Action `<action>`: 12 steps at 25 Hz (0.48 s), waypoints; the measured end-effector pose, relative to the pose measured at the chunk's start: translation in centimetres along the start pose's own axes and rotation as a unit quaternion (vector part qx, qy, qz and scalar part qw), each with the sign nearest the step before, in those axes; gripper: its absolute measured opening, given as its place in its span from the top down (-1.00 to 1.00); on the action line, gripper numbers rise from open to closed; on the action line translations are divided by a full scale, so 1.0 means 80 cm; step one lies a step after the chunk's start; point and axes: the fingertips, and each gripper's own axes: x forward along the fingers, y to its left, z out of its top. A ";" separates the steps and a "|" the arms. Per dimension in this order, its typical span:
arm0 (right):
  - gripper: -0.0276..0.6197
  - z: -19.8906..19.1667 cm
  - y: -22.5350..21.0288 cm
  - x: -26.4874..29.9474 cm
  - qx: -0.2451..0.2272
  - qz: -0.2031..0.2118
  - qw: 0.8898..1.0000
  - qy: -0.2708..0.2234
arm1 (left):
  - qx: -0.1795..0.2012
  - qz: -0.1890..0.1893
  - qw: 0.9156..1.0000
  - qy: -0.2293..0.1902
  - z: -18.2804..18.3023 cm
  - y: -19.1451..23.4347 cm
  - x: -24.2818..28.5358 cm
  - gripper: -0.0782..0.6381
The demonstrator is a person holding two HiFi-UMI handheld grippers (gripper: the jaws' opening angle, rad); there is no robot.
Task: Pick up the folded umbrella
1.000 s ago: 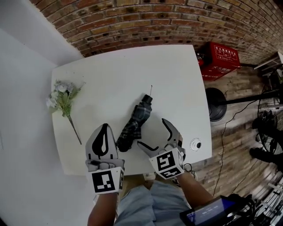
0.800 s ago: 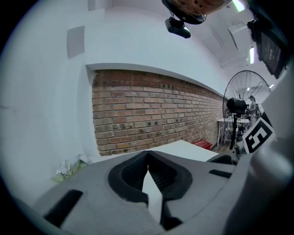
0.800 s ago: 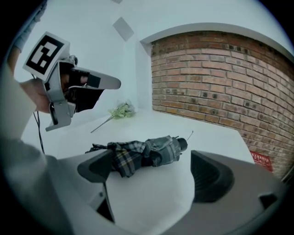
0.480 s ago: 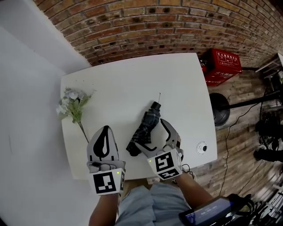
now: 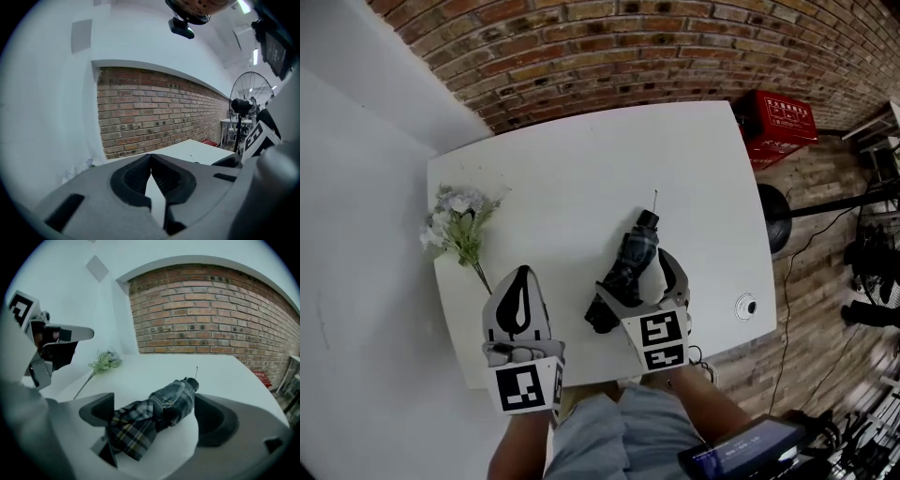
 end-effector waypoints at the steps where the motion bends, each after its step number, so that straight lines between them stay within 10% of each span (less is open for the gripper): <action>1: -0.73 -0.003 -0.001 0.002 0.009 -0.004 1.000 0.003 | -0.001 -0.003 1.000 0.001 -0.002 0.002 0.002 0.76; 12: -0.70 -0.030 0.005 0.014 0.129 -0.006 0.991 0.038 | -0.009 -0.025 1.000 0.001 -0.011 0.012 0.015 0.76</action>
